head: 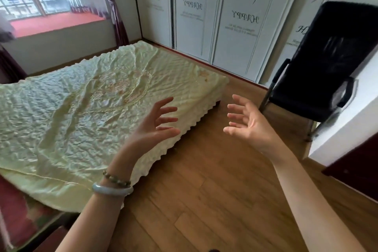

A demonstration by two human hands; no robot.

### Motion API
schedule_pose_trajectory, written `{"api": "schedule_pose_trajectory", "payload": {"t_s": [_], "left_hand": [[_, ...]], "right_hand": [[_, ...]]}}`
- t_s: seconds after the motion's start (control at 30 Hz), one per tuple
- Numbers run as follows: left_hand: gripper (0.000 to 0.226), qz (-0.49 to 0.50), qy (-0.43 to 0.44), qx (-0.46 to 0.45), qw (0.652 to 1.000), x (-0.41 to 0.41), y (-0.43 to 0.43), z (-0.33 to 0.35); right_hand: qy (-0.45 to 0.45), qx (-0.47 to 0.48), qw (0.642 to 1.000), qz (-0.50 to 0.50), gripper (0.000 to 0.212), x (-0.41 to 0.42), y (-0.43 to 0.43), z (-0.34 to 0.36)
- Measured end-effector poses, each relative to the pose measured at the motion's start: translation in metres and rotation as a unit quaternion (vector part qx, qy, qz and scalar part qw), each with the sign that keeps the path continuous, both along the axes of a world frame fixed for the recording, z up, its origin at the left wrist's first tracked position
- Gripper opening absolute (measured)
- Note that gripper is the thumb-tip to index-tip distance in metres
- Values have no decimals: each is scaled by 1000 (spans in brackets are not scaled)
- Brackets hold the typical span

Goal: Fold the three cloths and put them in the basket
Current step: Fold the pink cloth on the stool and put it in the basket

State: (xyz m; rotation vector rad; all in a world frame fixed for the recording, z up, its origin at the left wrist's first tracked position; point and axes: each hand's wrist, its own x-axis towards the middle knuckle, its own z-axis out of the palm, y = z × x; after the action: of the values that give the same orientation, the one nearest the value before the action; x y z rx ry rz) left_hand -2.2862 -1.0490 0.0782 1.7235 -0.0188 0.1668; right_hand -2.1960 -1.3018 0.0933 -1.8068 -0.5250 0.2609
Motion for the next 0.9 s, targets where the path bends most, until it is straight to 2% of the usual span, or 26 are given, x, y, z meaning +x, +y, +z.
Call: {"api": "schedule_pose_trajectory", "payload": {"t_s": [0.2,0.43,0.9], "left_hand": [[76,-22,4,4,1000,77,-34,0],[76,-43,24,2,999,167,-34,-18],[73,-133,7,35,990,444,20,-14]], "right_hand": [[2,-17,999,-29,85,64,-39,-4],[13,-23,998,-64,94,141,-39,-21],[32,-20,987,-154,88,360,13,-28]]}}
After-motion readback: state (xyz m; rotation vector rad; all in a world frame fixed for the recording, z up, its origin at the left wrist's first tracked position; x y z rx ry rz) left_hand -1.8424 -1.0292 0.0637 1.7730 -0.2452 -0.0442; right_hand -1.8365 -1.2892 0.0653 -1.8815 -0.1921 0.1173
